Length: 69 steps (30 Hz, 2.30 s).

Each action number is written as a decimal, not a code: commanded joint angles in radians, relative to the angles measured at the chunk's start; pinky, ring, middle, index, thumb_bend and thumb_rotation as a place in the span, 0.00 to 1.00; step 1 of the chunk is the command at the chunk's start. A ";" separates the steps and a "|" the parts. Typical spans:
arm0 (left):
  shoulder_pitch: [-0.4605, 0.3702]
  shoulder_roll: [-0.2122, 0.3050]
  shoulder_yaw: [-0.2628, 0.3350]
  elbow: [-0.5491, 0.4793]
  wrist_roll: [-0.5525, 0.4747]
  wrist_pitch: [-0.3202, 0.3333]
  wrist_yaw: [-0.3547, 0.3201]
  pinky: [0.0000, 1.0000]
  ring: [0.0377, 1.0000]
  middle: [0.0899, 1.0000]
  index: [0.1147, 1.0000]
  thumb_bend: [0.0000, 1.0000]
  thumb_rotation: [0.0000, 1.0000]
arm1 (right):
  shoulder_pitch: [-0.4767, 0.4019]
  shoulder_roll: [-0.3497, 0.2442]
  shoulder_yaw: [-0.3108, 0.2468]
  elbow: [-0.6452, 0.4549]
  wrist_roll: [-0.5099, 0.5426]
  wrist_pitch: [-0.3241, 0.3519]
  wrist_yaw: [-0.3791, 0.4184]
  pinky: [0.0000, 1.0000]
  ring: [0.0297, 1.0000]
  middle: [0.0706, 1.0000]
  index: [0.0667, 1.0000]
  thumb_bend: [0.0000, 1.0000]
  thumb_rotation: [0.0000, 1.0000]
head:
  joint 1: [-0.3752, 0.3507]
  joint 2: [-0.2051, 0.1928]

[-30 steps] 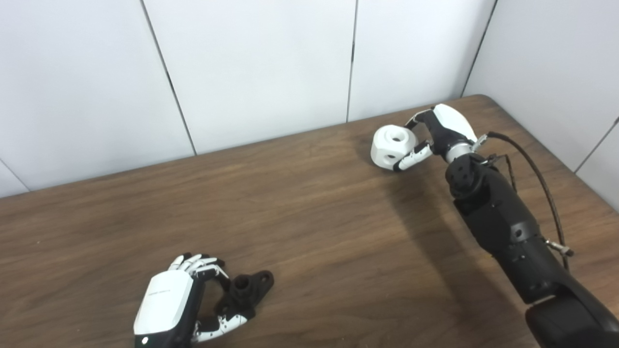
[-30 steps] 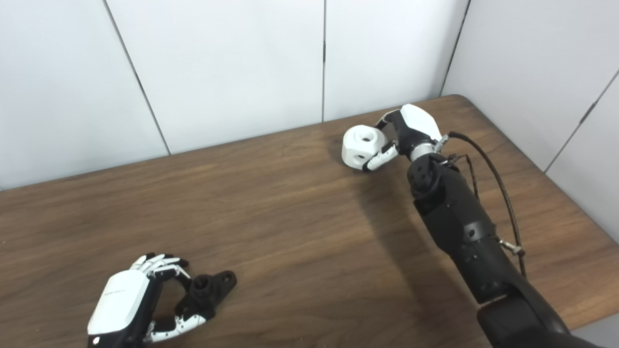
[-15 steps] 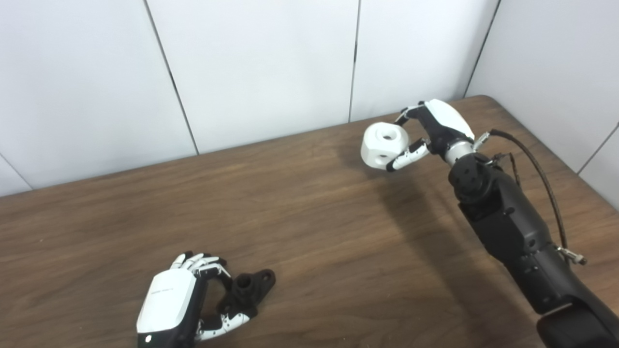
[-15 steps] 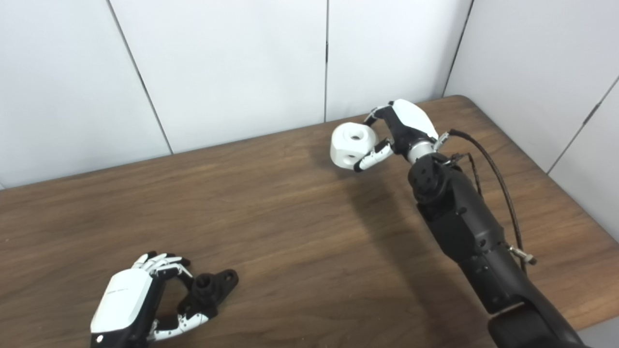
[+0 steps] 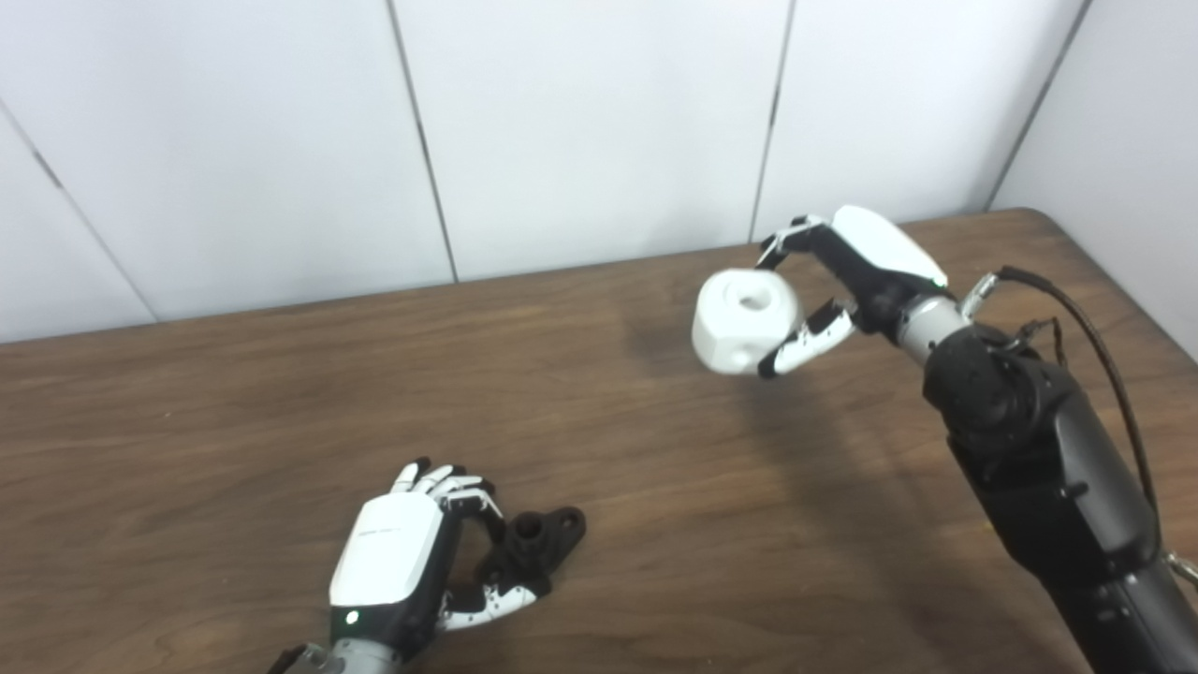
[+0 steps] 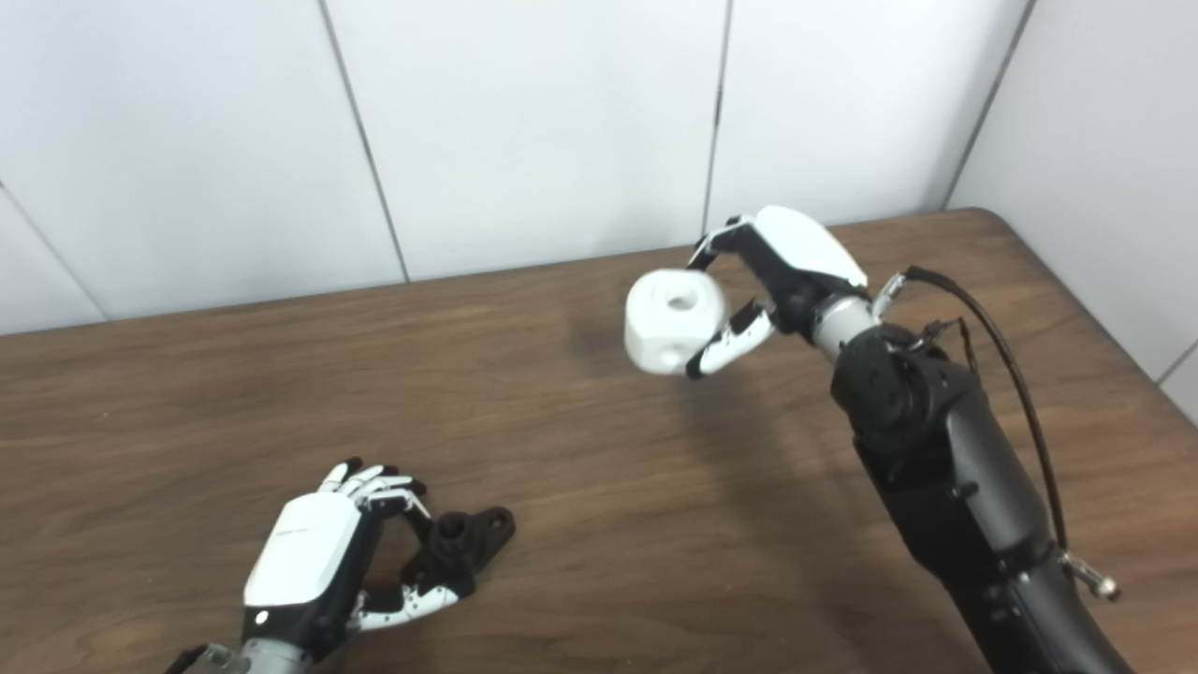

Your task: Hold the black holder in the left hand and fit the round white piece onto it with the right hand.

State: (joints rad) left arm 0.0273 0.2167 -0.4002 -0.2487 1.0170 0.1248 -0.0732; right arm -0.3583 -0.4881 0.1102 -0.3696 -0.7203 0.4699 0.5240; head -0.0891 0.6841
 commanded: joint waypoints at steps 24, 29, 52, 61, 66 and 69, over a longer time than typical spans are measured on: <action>0.006 -0.071 -0.078 0.022 0.096 0.066 -0.049 1.00 0.88 0.76 0.42 0.52 0.05 | 0.003 0.157 0.138 -0.231 -0.028 -0.005 0.162 1.00 0.96 0.83 0.44 0.53 0.14 | 0.131 0.031; 0.006 -0.078 -0.082 0.025 0.099 0.070 -0.046 1.00 0.88 0.76 0.42 0.52 0.05 | -0.006 0.176 0.150 -0.226 -0.018 -0.009 0.157 1.00 0.96 0.83 0.45 0.52 0.14 | 0.139 0.035; -0.001 -0.082 -0.087 0.025 0.094 0.078 -0.054 1.00 0.88 0.77 0.42 0.52 0.05 | -0.003 0.197 0.211 -0.214 -0.029 -0.027 0.157 1.00 0.97 0.83 0.45 0.52 0.14 | 0.145 0.052; -0.001 -0.080 -0.090 0.016 0.091 0.087 -0.058 1.00 0.88 0.77 0.42 0.52 0.05 | 0.002 0.197 0.226 -0.203 -0.037 -0.041 0.149 1.00 0.97 0.83 0.45 0.52 0.14 | 0.141 0.058; 0.000 -0.075 -0.087 0.007 0.084 0.088 -0.068 1.00 0.89 0.77 0.42 0.52 0.05 | -0.001 0.201 0.237 -0.196 -0.048 -0.041 0.149 1.00 0.97 0.83 0.45 0.52 0.14 | 0.136 0.058; 0.001 -0.073 -0.086 0.004 0.085 0.087 -0.066 1.00 0.88 0.77 0.42 0.52 0.05 | 0.001 0.209 0.240 -0.191 -0.046 -0.040 0.142 1.00 0.97 0.83 0.45 0.52 0.14 | 0.134 0.059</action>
State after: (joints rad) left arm 0.0167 0.1412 -0.4662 -0.2498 1.1012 0.2184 -0.0878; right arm -0.3252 -0.2924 0.3543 -0.5478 -0.7637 0.4577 0.6997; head 0.0445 0.7424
